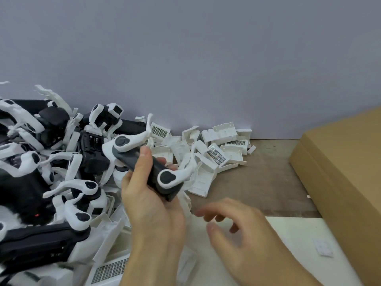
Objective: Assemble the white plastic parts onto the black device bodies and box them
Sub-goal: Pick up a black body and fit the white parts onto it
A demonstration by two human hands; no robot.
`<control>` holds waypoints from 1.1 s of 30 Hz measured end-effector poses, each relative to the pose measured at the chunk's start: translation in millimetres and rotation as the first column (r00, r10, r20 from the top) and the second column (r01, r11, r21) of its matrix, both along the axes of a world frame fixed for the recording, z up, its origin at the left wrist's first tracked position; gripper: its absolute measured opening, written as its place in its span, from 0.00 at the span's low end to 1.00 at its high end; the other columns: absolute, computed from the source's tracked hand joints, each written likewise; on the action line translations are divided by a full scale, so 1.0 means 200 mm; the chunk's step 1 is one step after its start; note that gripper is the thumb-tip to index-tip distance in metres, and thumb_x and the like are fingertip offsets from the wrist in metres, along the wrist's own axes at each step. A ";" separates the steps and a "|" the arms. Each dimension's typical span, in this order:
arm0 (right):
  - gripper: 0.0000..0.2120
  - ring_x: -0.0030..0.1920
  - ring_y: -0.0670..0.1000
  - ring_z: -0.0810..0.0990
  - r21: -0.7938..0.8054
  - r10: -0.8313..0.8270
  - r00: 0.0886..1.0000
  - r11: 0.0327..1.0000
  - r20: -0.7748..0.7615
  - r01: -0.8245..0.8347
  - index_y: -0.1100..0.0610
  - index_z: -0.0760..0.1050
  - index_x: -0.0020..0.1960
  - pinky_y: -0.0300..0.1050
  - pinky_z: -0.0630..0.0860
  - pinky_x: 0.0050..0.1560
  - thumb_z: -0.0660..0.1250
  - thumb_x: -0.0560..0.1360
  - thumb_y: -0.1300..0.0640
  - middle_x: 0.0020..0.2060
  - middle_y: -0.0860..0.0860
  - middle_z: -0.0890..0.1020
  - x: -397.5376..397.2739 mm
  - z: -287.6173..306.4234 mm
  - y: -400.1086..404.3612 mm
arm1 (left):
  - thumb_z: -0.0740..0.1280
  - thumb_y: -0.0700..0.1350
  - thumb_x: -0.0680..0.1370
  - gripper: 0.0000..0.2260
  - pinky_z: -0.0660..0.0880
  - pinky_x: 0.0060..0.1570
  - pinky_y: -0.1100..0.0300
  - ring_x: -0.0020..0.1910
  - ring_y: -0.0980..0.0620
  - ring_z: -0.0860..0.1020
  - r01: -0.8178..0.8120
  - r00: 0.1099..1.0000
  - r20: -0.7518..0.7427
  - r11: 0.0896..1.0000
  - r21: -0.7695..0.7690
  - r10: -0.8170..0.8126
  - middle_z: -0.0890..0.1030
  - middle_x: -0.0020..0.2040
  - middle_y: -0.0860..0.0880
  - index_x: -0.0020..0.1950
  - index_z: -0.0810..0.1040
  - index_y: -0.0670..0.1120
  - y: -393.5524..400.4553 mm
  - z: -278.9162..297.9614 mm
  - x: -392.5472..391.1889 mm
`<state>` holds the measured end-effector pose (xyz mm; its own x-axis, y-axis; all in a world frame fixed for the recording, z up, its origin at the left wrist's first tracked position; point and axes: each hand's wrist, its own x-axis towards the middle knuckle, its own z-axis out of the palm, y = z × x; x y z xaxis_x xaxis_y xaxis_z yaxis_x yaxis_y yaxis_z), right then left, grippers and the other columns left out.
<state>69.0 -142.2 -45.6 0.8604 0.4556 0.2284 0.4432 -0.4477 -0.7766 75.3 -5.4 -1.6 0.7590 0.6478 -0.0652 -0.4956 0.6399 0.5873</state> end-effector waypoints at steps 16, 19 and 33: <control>0.13 0.55 0.34 0.79 0.103 -0.134 0.991 0.986 -0.005 0.134 0.44 0.83 0.52 0.28 0.72 0.52 0.70 0.71 0.41 0.49 0.32 0.82 0.01 -0.01 0.02 | 0.77 0.54 0.68 0.23 0.77 0.35 0.58 0.33 0.56 0.81 -0.083 0.981 -0.153 0.972 0.218 0.118 0.81 0.40 0.51 0.57 0.72 0.48 0.03 -0.01 0.03; 0.08 0.39 0.39 0.84 0.305 -0.253 0.949 0.903 -0.188 0.302 0.49 0.84 0.39 0.33 0.78 0.41 0.73 0.68 0.45 0.36 0.40 0.86 0.03 0.00 0.00 | 0.77 0.61 0.59 0.29 0.76 0.36 0.56 0.32 0.55 0.79 -0.002 0.976 -0.206 0.948 0.319 0.071 0.81 0.35 0.53 0.52 0.71 0.49 0.02 -0.03 0.03; 0.13 0.50 0.52 0.86 0.484 -0.286 0.753 0.621 -0.592 0.616 0.59 0.84 0.51 0.41 0.78 0.49 0.65 0.76 0.71 0.44 0.52 0.88 0.12 0.00 -0.17 | 0.74 0.52 0.67 0.27 0.79 0.40 0.51 0.48 0.42 0.84 0.399 0.888 -0.355 0.873 0.282 -0.292 0.86 0.51 0.42 0.60 0.78 0.38 -0.07 -0.06 0.03</control>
<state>94.0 -175.4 -45.7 0.9814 -0.1297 -0.1418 -0.1201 0.1622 -0.9794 81.0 -19.6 -13.1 0.9179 0.3694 -0.1449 -0.0516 0.4731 0.8795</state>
